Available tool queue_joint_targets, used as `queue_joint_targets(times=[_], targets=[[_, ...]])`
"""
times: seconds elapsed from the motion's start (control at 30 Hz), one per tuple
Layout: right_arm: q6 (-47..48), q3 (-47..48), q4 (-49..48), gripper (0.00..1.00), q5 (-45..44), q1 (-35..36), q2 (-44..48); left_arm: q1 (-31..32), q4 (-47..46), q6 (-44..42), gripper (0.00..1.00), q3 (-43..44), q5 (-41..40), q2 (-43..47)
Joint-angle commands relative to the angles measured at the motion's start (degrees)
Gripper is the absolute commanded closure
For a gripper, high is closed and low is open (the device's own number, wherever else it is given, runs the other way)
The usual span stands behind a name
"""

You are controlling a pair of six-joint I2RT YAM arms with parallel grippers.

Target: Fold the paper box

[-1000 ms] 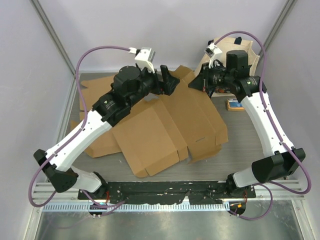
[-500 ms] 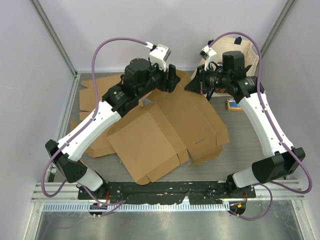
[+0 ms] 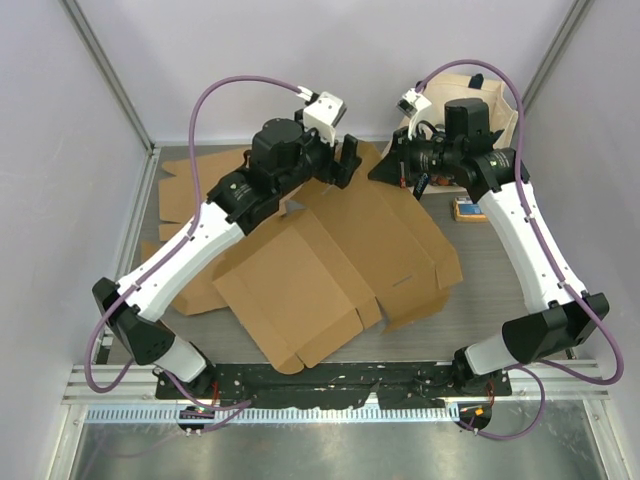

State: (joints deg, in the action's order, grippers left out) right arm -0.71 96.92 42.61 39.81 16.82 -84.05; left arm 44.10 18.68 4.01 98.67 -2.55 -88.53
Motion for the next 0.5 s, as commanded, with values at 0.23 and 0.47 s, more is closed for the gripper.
queue_joint_targets(times=[0.23, 0.47], targets=[[1.6, 2.7, -0.5, 0.99, 1.8, 0.4, -0.1, -8.2, -2.8, 12.8, 0.19, -2.8, 14.0, 6.2], [1.2, 2.8, -0.7, 0.99, 2.5, 0.4, -0.3, -8.3, -3.4, 10.8, 0.38, 0.2, 20.9, 2.1]])
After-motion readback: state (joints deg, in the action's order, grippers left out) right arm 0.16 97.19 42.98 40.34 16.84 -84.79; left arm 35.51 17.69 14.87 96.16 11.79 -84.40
